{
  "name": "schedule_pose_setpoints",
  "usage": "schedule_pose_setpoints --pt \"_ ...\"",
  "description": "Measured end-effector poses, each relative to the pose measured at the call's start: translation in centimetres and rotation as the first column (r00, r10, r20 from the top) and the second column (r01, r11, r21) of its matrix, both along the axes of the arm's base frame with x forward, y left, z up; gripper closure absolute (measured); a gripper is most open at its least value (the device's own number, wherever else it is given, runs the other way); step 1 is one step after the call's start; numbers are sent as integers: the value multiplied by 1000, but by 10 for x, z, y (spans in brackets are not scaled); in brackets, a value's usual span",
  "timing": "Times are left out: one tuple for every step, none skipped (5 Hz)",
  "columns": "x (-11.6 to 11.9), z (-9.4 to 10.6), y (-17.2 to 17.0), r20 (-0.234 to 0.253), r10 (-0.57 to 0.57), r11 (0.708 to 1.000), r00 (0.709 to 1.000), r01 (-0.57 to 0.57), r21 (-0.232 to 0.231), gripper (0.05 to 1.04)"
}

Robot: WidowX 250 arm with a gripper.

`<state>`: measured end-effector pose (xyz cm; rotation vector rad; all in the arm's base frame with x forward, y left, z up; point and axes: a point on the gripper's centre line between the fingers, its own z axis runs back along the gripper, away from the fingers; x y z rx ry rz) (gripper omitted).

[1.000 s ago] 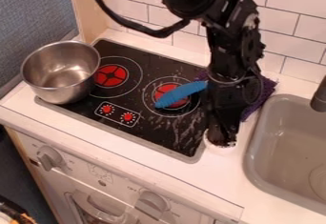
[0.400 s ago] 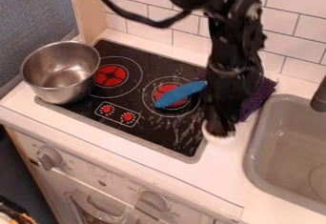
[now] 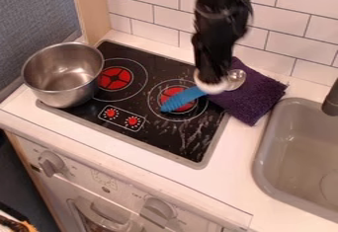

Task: Move the white object into the up left burner

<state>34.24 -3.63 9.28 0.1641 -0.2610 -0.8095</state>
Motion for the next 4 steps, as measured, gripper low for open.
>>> schedule_pose_setpoints --pt "22 13 27 53 75 997 996 -73 -25 862" --pt "38 10 53 52 126 992 991 -126 -5 862" --pt "47 -4 80 21 199 980 980 -199 -4 862" --pt "52 -20 102 -7 254 967 967 -254 8 862"
